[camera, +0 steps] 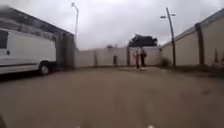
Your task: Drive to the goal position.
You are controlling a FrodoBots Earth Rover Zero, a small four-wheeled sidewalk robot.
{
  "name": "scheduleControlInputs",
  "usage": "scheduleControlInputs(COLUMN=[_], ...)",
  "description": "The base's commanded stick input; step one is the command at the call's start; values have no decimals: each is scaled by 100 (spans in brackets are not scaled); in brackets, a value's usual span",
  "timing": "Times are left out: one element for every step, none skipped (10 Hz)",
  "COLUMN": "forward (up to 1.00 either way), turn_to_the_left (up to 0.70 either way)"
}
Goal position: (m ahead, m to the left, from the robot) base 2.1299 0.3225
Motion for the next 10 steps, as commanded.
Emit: scheduleControlInputs(forward=[1,0,0,0,0,0,0,0,0,0], turn_to_the_left=[-45,-45,-45,-45,-45,-45,-45,-45,-45,-45])
